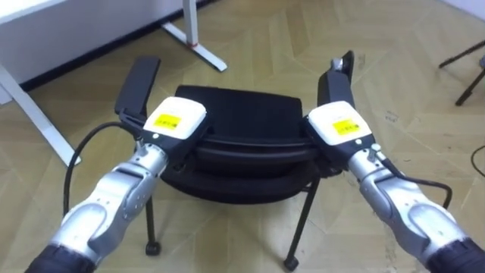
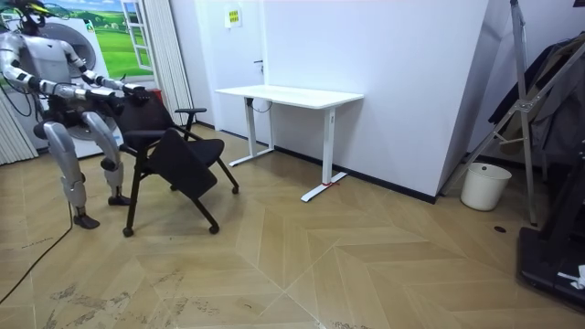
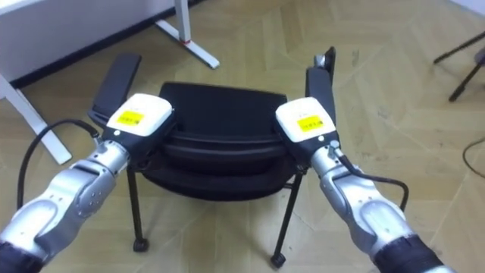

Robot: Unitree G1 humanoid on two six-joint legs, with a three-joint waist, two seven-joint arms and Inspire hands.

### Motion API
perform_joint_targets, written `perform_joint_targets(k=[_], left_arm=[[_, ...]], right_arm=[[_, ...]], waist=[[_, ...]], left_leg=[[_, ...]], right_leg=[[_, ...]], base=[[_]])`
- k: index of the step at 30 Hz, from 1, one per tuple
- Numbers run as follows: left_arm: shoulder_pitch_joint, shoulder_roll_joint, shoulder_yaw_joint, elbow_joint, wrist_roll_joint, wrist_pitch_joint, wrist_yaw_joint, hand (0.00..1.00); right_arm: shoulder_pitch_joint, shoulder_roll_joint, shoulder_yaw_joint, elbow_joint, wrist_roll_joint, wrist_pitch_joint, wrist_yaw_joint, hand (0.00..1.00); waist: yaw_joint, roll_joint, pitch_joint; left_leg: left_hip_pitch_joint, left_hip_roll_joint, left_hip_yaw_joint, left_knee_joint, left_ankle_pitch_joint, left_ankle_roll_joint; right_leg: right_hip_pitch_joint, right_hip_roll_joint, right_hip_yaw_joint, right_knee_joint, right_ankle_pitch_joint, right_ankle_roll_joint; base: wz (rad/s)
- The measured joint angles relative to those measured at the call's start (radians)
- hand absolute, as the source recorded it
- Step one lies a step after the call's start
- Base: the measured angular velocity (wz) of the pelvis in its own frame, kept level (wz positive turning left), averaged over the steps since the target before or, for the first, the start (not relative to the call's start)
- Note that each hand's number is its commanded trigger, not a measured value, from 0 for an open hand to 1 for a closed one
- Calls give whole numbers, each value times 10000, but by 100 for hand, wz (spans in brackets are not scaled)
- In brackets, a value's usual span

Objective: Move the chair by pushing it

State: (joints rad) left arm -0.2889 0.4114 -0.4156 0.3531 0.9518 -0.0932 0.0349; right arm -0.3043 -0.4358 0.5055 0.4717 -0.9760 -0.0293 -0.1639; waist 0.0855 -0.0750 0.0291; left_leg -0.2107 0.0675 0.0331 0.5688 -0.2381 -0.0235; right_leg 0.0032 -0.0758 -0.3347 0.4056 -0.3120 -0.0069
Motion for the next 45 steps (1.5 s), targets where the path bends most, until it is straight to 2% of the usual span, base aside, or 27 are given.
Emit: perform_joint_targets(k=[3, 5, 6, 8, 9, 10, 11, 14, 15, 18, 22, 23, 24, 26, 27, 28, 29, 30, 31, 33, 35, 38, 39, 40, 41, 42, 45], left_arm=[[-309, -116, -169, 700, -80, -205, 151, 100], [-333, -57, -394, 914, -260, -236, 416, 100], [-305, -83, -582, 1106, -442, -234, 548, 100], [-210, -137, -633, 1253, -582, -235, 666, 100], [-203, -187, -638, 1328, -641, -236, 738, 100], [-222, -243, -639, 1410, -697, -235, 837, 100], [-223, -271, -639, 1440, -712, -235, 862, 100], [-261, -301, -648, 1467, -746, -258, 996, 100], [-265, -278, -652, 1427, -743, -274, 1072, 100], [-394, -203, -664, 1337, -743, -316, 1109, 100], [-343, 13, -571, 991, -703, -300, 1081, 100], [-297, 117, -569, 876, -690, -299, 1080, 100], [-299, 192, -574, 813, -689, -304, 1092, 100], [-379, 257, -460, 807, -703, -331, 1212, 100], [-446, 182, -372, 1005, -710, -386, 1355, 100], [-513, 72, -376, 1214, -690, -396, 1382, 100], [-617, 51, -383, 1294, -656, -421, 1396, 100], [-695, 93, -439, 1446, -632, -513, 1426, 100], [-749, 133, -458, 1499, -630, -570, 1504, 100], [-1017, 272, -496, 1733, -695, -698, 1745, 100], [-1197, 273, -504, 2058, -781, -750, 1851, 100], [-1309, 321, -557, 2405, -874, -817, 2012, 100], [-1323, 335, -538, 2472, -884, -815, 2083, 100], [-1343, 318, -526, 2610, -892, -804, 2160, 100], [-1378, 295, -529, 2647, -892, -806, 2187, 100], [-1404, 270, -529, 2661, -901, -807, 2267, 100], [-1558, 176, -478, 2793, -1065, -722, 2422, 100]], right_arm=[[-70, 58, -20, 474, -17, -282, -32, 100], [-18, 94, 5, 772, 118, -460, -255, 100], [18, 139, 44, 994, 91, -534, -376, 100], [38, 219, 48, 1159, 29, -560, -530, 100], [36, 213, 46, 1185, 44, -562, -647, 100], [-3, 216, 41, 1232, 49, -556, -745, 100], [-11, 216, 41, 1273, 51, -557, -811, 100], [-37, 183, 12, 1339, 47, -567, -1097, 100], [-41, 187, 13, 1363, 99, -569, -1180, 100], [-83, 91, 60, 1385, 170, -622, -1500, 100], [-210, 137, 61, 1387, 118, -655, -1637, 100], [-212, 201, 60, 1398, 124, -646, -1638, 100], [-224, 251, 138, 1409, 240, -587, -1637, 100], [-513, 249, 235, 1402, 323, -489, -1633, 100], [-757, 267, 278, 1403, 302, -367, -1616, 100], [-792, 315, 311, 1509, 310, -316, -1616, 100], [-781, 365, 309, 1626, 308, -320, -1616, 100], [-762, 474, 309, 1817, 322, -360, -1622, 100], [-772, 531, 304, 1846, 323, -359, -1628, 100], [-985, 610, 312, 1835, 295, -341, -1651, 100], [-1174, 668, 481, 1879, 289, -173, -1659, 100], [-1291, 873, 619, 2027, 276, -20, -1673, 100], [-1377, 950, 629, 2125, 267, -21, -1674, 100], [-1441, 982, 640, 2228, 234, -35, -1675, 100], [-1473, 956, 634, 2241, 247, -36, -1673, 100], [-1573, 944, 625, 2278, 261, -36, -1673, 100], [-2054, 859, 734, 2483, 270, -68, -1678, 100]], waist=[[22, 103, -2], [27, 173, 50], [55, 70, 90], [62, 152, 54], [53, 98, 35], [31, 247, 109], [48, 262, 109], [299, 344, 108], [349, 345, 95], [587, 269, 67], [659, 28, -15], [744, -177, -38], [892, -386, -42], [983, -502, -17], [1062, -296, 103], [1079, -121, 122], [1047, -29, 175], [987, 9, 166], [989, 10, 167], [1089, 282, 256], [1084, 477, 267], [839, 325, 193], [825, 198, 210], [763, 205, 137], [767, 106, 127], [815, 177, 106], [832, 303, 198]], left_leg=[[-939, 509, 185, 2456, 72, -1], [-1479, 833, 199, 3715, 639, 32], [-1732, 928, 218, 4339, 1219, 86], [-2249, 1010, 378, 4975, 2098, 106], [-2420, 920, 382, 4945, 2162, 113], [-2544, 855, 518, 4623, 2071, 214], [-2580, 799, 616, 4380, 1976, 261], [-2546, 494, 1106, 2310, 1881, 181], [-2473, 344, 1267, 1320, 1890, 173], [-2410, 207, 1365, 0, 1930, 190], [-2162, 249, 1284, -206, 1857, 222], [-1971, 206, 1479, -251, 1824, 282], [-1766, 82, 1755, -146, 1651, 525], [-1755, -166, 1783, 590, 888, 737], [-1805, -291, 1656, 1106, 488, 805], [-1715, -280, 1415, 1442, 137, 823], [-1599, -264, 1252, 1524, -16, 809], [-1414, -293, 918, 1607, -246, 818], [-1374, -296, 776, 1647, -351, 808], [-1362, -293, 122, 1790, -625, 714], [-1255, -305, -256, 1676, -698, 604], [-1025, -492, -820, 1494, -848, 335], [-921, -560, -998, 1570, -1009, 137], [-954, -467, -1275, 1846, -1239, -63], [-950, -404, -1285, 1974, -1320, -193], [-947, -111, -1160, 2125, -1411, -382], [-953, 359, -972, 1959, -1374, -658]], right_leg=[[42, 66, -251, 1052, -876, -317], [168, 93, -406, 1565, -1246, -439], [330, 89, -451, 1721, -1343, -456], [411, 81, -523, 1877, -1456, -601], [450, 40, -596, 1978, -1515, -657], [466, 59, -692, 2027, -1545, -717], [467, 63, -710, 2052, -1553, -736], [287, 53, -718, 2200, -1670, -885], [235, 75, -714, 2206, -1748, -879], [121, 115, -523, 2216, -1881, -784], [153, -29, -208, 2195, -2219, -553], [223, -186, -18, 2241, -2233, -492], [296, -485, 119, 2455, -2341, -368], [-283, -1070, -21, 4347, -2277, 46], [-1084, -1530, 139, 6324, -1299, 143], [-1626, -1712, 332, 7566, 25, 123], [-1817, -1756, 366, 7970, 705, 91], [-2150, -1820, 431, 8524, 1877, 141], [-2304, -1793, 470, 8721, 2111, 206], [-3163, -1570, 335, 8781, 1112, 360], [-3709, -1466, 158, 7747, 446, 445], [-3833, -1478, 128, 4302, 318, 473], [-3791, -1423, 374, 3006, 437, 428], [-3586, -1268, 282, 3069, 611, 234], [-3505, -1208, 165, 3139, 617, 13], [-3454, -1089, -32, 3331, 414, -446], [-3401, -976, -454, 3442, 19, -802]], base=[[28], [26], [18], [18], [24], [18], [0], [-22], [-8], [-19], [-21], [-37], [-44], [-47], [-44], [-29], [6], [12], [0], [-14], [5], [47], [56], [55], [50], [24], [21]])
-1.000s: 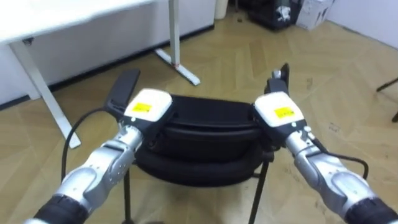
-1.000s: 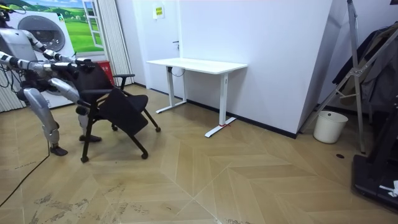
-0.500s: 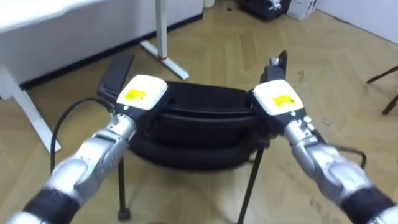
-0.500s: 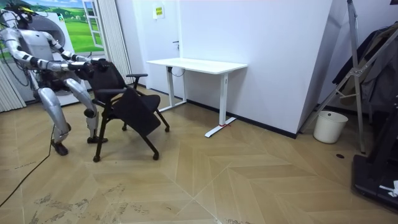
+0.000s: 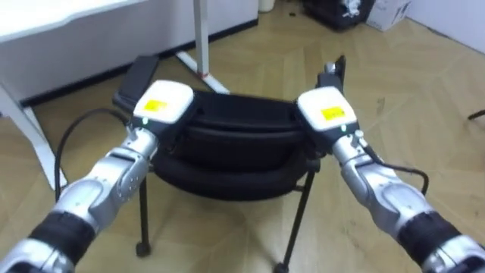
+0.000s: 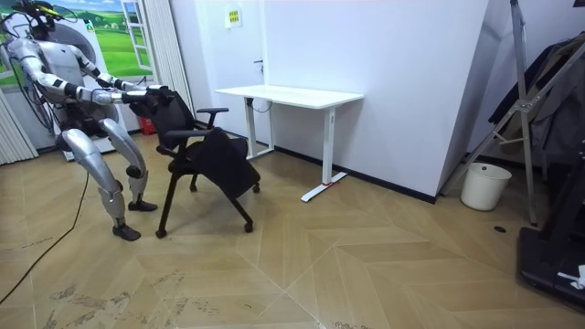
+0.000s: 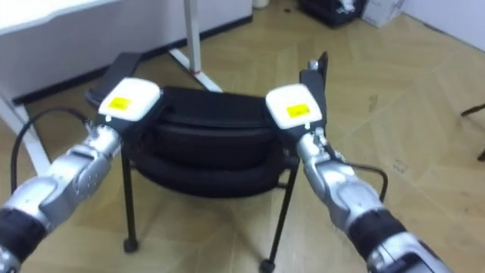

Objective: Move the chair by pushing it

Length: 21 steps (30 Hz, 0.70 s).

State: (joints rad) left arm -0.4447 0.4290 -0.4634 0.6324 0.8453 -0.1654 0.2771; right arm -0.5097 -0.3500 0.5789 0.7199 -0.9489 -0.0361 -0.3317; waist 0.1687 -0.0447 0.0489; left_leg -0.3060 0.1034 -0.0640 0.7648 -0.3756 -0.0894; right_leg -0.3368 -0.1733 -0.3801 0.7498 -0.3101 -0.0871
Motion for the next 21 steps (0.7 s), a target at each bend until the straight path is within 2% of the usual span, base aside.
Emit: perform_joint_targets(k=[2, 3, 4, 6, 7, 8, 9, 10, 11, 12, 13, 15, 17, 19, 20, 21], left_arm=[[-7, -125, 115, 68, -6, 57, 142, 100], [-96, -150, 100, 81, -61, 79, 254, 100], [-147, -152, 92, 85, -84, 101, 318, 100], [-227, -195, 71, 87, -92, 139, 458, 100], [-270, -197, 59, 113, -92, 156, 515, 100], [-273, -195, 24, 161, -92, 157, 589, 100], [-270, -229, -73, 311, -93, 166, 725, 100], [-292, -290, -119, 473, -132, 192, 821, 100], [-284, -317, -154, 520, -140, 203, 864, 100], [-270, -366, -240, 623, -157, 236, 964, 100], [-236, -405, -309, 671, -195, 300, 1037, 100], [-225, -420, -334, 671, -219, 360, 1071, 100], [-201, -491, -355, 671, -232, 419, 1170, 100], [-150, -569, -352, 678, -232, 510, 1247, 100], [-159, -573, -362, 670, -234, 515, 1260, 100], [-154, -594, -385, 654, -232, 537, 1283, 100]], right_arm=[[-229, -78, 1, 31, -40, -30, 0, 100], [-375, -168, 8, 21, -26, -68, 1, 100], [-497, -201, 28, 51, 3, -72, 2, 100], [-629, -208, 27, 50, 8, -81, 1, 100], [-663, -197, 27, 131, 48, -93, -3, 100], [-669, -168, 31, 173, 54, -97, -16, 100], [-635, -103, 41, 254, 52, -100, -45, 100], [-549, -94, 41, 289, 55, -107, -46, 100], [-511, -96, 44, 295, 55, -121, -46, 100], [-436, -98, 51, 332, 61, -171, -47, 100], [-360, -103, 73, 316, 62, -180, -50, 100], [-354, -145, 78, 315, 65, -178, -102, 100], [-367, -156, 81, 360, 65, -172, -212, 100], [-402, -132, 88, 471, 46, -175, -289, 100], [-405, -157, 86, 461, 53, -181, -305, 100], [-383, -141, 85, 463, 60, -177, -337, 100]], waist=[[-27, 27, 1], [-41, -9, 32], [20, -68, 54], [-38, -145, 73], [-36, -218, 95], [-32, -232, 101], [-30, -257, 123], [-119, -233, 108], [-142, -236, 108], [-146, -264, 115], [-137, -233, 84], [-188, -162, 82], [-152, -139, 87], [-111, -73, 115], [-136, -25, 132], [-201, -29, 122]], left_leg=[[-127, 101, 117, -51, 50, -62], [-177, 171, 238, -19, 120, -186], [-274, 255, 424, 48, 143, -211], [-547, 312, 392, 533, 280, -115], [-802, 357, 397, 1088, 535, 47], [-915, 402, 411, 1383, 687, 107], [-1137, 417, 310, 1862, 980, 179], [-1318, 416, 178, 2328, 1300, 265], [-1398, 419, 162, 2524, 1452, 319], [-1413, 406, 112, 2814, 1657, 321], [-1470, 420, 57, 3057, 1793, 326], [-1785, 383, 145, 3293, 2052, 305], [-2108, 227, 565, 3052, 2017, 340], [-2316, 184, 1098, 2399, 1951, 407], [-2417, 99, 1455, 1635, 1947, 439], [-2394, -98, 1644, 745, 1958, 451]], right_leg=[[-138, 28, -68, 85, -183, -60], [-211, -1, -88, 247, -343, -119], [-312, -16, -114, 417, -503, -179], [-310, -69, -315, 601, -750, -261], [-274, -97, -383, 745, -921, -327], [-232, -97, -414, 801, -998, -356], [-59, -101, -524, 896, -1164, -397], [181, -109, -717, 928, -1327, -378], [289, -135, -807, 950, -1415, -367], [491, -178, -888, 1017, -1579, -372], [642, -176, -969, 1046, -1708, -377], [762, -178, -1098, 1036, -1812, -387], [811, -197, -1116, 1041, -1876, -417], [990, -260, -1292, 1029, -1938, -480], [1069, -260, -1413, 1008, -1991, -447], [1112, -266, -1504, 979, -2030, -368]], base=[[18], [15], [15], [26], [23], [15], [27], [38], [43], [30], [24], [19], [5], [-3], [17], [20]])
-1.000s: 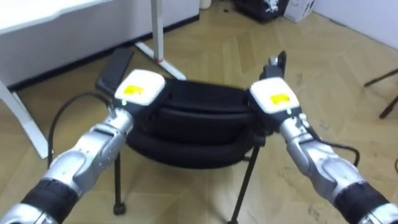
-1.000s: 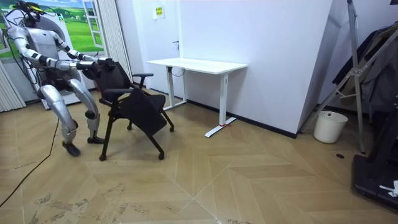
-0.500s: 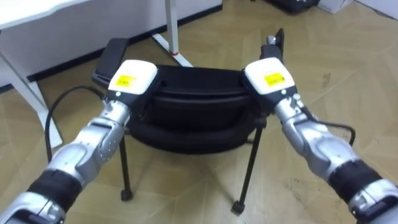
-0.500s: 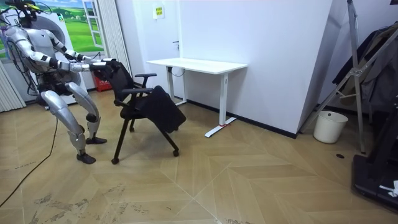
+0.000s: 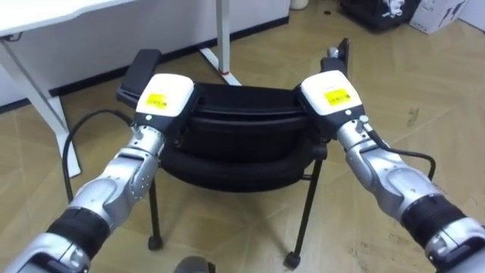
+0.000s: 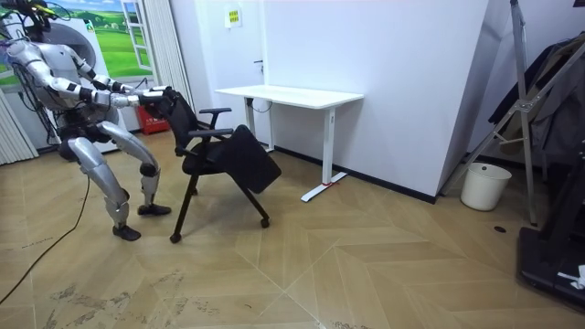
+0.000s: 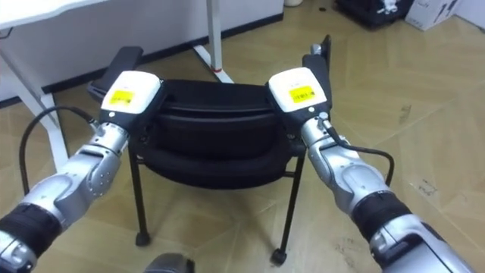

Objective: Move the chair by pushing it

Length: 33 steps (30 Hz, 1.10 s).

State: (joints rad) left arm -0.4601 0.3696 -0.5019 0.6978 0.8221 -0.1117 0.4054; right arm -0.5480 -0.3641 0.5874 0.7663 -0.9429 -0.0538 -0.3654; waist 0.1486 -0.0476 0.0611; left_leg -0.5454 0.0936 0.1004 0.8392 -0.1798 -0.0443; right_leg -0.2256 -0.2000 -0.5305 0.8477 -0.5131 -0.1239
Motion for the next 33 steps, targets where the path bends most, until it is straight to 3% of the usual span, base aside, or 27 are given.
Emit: perform_joint_targets(k=[2, 3, 5, 8, 11, 12, 14, 15, 16, 19, 20, 21, 22, 23, 25, 26, 27, 28, 29, 31, 33], left_arm=[[7, -9, -10, -43, 0, 17, 70, 100], [4, -10, -4, -53, -1, 61, 76, 100], [55, -39, -3, -120, -7, 129, 67, 100], [113, -62, -6, -339, -9, 283, 50, 100], [314, -41, -7, -641, 23, 444, 54, 100], [409, -38, -9, -670, 36, 465, 56, 100], [515, -48, 47, -696, 24, 462, 81, 100], [516, -56, 129, -713, 13, 441, 98, 100], [467, -44, 149, -716, 15, 426, 83, 100], [325, 31, 150, -763, 97, 433, 16, 100], [216, 50, 146, -753, 134, 434, -43, 100], [228, 92, 179, -707, 133, 413, -44, 100], [192, 99, 206, -650, 128, 403, -44, 100], [114, 76, 281, -460, 107, 386, -43, 100], [136, 78, 396, -277, 64, 381, -13, 100], [211, 81, 495, -259, 51, 372, 25, 100], [307, 142, 645, -283, 51, 375, 78, 100], [313, 136, 720, -337, 51, 378, 81, 100], [369, 97, 912, -438, 51, 362, 103, 100], [438, -29, 1149, -536, 99, 412, 209, 100], [464, -9, 1196, -662, 161, 477, 253, 100]], right_arm=[[-16, -15, -12, -18, -2, 29, -34, 100], [-38, -39, -5, -17, -8, 44, -43, 100], [-29, -55, 9, -45, -15, 61, -44, 100], [-40, -50, 7, -50, -10, 104, -218, 100], [50, 45, 104, 86, 7, 105, -418, 100], [120, 94, 119, 94, 3, 107, -482, 100], [99, 112, 187, 115, -6, 113, -512, 100], [-17, 107, 218, 120, -3, 128, -512, 100], [-80, 132, 218, 141, -8, 167, -512, 100], [-111, 129, 198, 158, 31, 241, -554, 100], [-124, 153, 202, 218, 38, 307, -646, 100], [-179, 230, 232, 236, 56, 355, -701, 100], [-233, 252, 292, 248, 70, 409, -707, 100], [-383, 383, 378, 410, 82, 498, -710, 100], [-600, 570, 589, 649, 84, 565, -711, 100], [-705, 678, 645, 743, 78, 565, -711, 100], [-763, 876, 684, 808, 67, 594, -711, 100], [-840, 867, 694, 814, 53, 592, -710, 100], [-1049, 768, 768, 831, -3, 580, -707, 100], [-1374, 709, 947, 834, 26, 542, -701, 100], [-1489, 714, 976, 862, 45, 537, -689, 100]], waist=[[19, -4, -9], [49, 19, -21], [84, 12, -91], [203, -83, -74], [365, -252, -75], [429, -297, -81], [536, -337, -117], [579, -230, -113], [585, -156, -112], [734, -117, -143], [754, 7, -56], [883, 12, -51], [956, 19, -49], [1065, 47, -33], [1098, 29, -30], [1139, -18, -19], [1311, -176, -92], [1441, -116, -97], [1599, 36, -39], [1595, 118, -59], [1590, 70, -43]], left_leg=[[99, -171, 341, -1049, 2, 3], [191, -222, 463, -1418, 106, 168], [264, -169, 714, -1554, 205, 341], [440, -180, 1001, -1630, 176, 388], [992, -217, 1378, -1803, -14, 632], [1232, -346, 1412, -1883, -102, 754], [1415, -556, 1363, -1824, -210, 917], [1373, -651, 1204, -1572, -396, 1009], [1334, -713, 951, -1304, -633, 1011], [1416, -665, 507, -1133, -935, 980], [1539, -636, 176, -1129, -1025, 955], [1580, -622, -52, -1169, -1106, 876], [1607, -572, -65, -1188, -1147, 830], [1739, -513, -109, -1250, -1211, 728], [1917, -503, -298, -1268, -1319, 522], [1988, -475, -401, -1165, -1433, 327], [1932, -438, -605, -1018, -1572, 42], [1924, -424, -690, -996, -1594, 8], [1892, -333, -877, -1040, -1531, -82], [1849, -230, -1102, -1467, -1325, -413], [1899, -119, -1137, -1770, -1179, -512]], right_leg=[[37, 0, -4, -16, -54, 52], [150, 13, -7, -74, -69, 75], [194, 3, -2, -177, -108, 172], [314, -160, 40, -187, -304, 313], [814, -238, 34, -510, -367, 391], [1108, -308, 35, -584, -370, 454], [1271, -558, -113, -233, -371, 640], [1034, -852, -271, 704, -92, 950], [782, -1047, -150, 1538, 369, 1003], [382, -1041, 236, 2427, 1219, 1002], [105, -946, 503, 2737, 1519, 1104], [-293, -703, 894, 2588, 1148, 1392], [-540, -694, 991, 2457, 935, 1411], [-953, -770, 1096, 1989, 770, 1396], [-1386, -872, 1415, 511, 825, 1395], [-1658, -966, 1716, -169, 1465, 1290], [-1573, -825, 1684, -121, 1478, 757], [-1540, -749, 1576, -152, 1445, 635], [-1441, -661, 1290, -272, 1416, 416], [-1332, -517, 911, -608, 1387, 327], [-1126, -390, 624, -930, 1397, 291]], base=[[6], [0], [2], [2], [0], [0], [-6], [0], [8], [14], [16], [10], [0], [10], [27], [26], [13], [-8], [0], [30], [31]])
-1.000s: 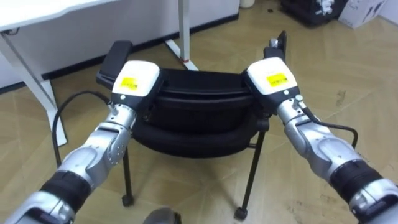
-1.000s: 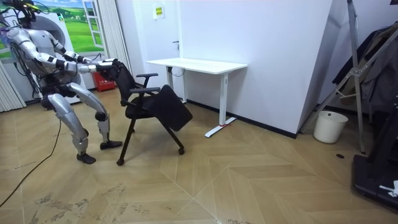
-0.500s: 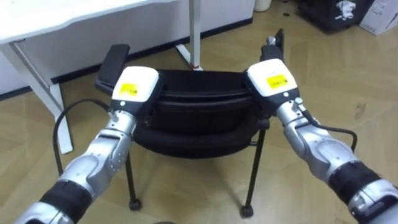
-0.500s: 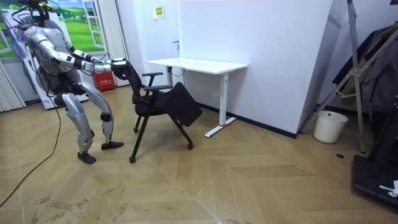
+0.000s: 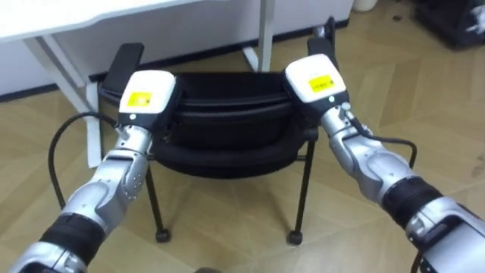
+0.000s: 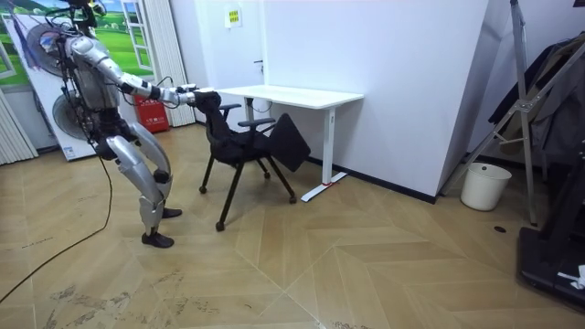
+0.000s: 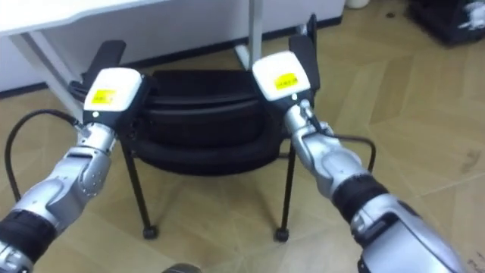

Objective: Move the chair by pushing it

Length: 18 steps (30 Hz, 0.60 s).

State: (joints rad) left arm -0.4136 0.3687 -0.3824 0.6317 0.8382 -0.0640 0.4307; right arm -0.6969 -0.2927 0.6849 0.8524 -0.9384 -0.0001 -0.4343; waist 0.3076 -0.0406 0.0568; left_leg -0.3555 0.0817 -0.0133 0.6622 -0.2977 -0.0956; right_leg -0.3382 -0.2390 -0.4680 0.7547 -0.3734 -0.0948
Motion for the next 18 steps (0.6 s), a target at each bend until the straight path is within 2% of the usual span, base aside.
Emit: perform_joint_targets(k=[1, 2, 4, 7, 10, 13, 18], left_arm=[[16, 21, -16, -66, 0, 37, 10, 100], [95, 51, -49, -303, 1, 156, 25, 100], [179, 227, -66, -678, 10, 318, 24, 100], [196, 323, -96, -684, 17, 334, 22, 100], [131, 344, -132, -655, 67, 335, 26, 100], [137, 344, -156, -700, 98, 385, 36, 100], [174, 252, -202, -600, 237, 439, 44, 100]], right_arm=[[-3, -10, 0, -8, 8, -17, 3, 100], [-20, 7, -1, -23, 10, -29, 2, 100], [-35, 17, 0, -126, -7, -52, 0, 100], [-35, 45, -1, -99, -19, -43, 15, 100], [-34, -43, 1, -96, -24, -93, 15, 100], [-34, -65, -16, -77, -24, -151, 15, 100], [-33, 15, -32, 146, -21, -285, 31, 100]], waist=[[-11, -7, 3], [-5, -105, 40], [-12, -182, 72], [-7, -251, 84], [10, -321, 113], [-86, -335, 111], [-126, -335, 114]], left_leg=[[15, 26, 3, -120, 45, -4], [103, 59, -2, -288, 97, -28], [231, 77, -44, -574, 209, -49], [394, 94, -155, -772, 240, -67], [522, 89, -216, -935, 251, -86], [528, 1, -508, -925, 256, -91], [689, -28, -624, -868, 255, -92]], right_leg=[[74, 45, -53, -103, -3, 3], [169, 129, -73, -247, -16, 27], [414, 193, -270, -532, -25, 53], [695, 308, -410, -806, -33, 121], [873, 316, -554, -933, -54, 160], [1096, 301, -777, -1023, -140, 264], [1419, 395, -859, -1064, -276, 325]], base=[[28], [18], [21], [17], [16], [22], [12]])
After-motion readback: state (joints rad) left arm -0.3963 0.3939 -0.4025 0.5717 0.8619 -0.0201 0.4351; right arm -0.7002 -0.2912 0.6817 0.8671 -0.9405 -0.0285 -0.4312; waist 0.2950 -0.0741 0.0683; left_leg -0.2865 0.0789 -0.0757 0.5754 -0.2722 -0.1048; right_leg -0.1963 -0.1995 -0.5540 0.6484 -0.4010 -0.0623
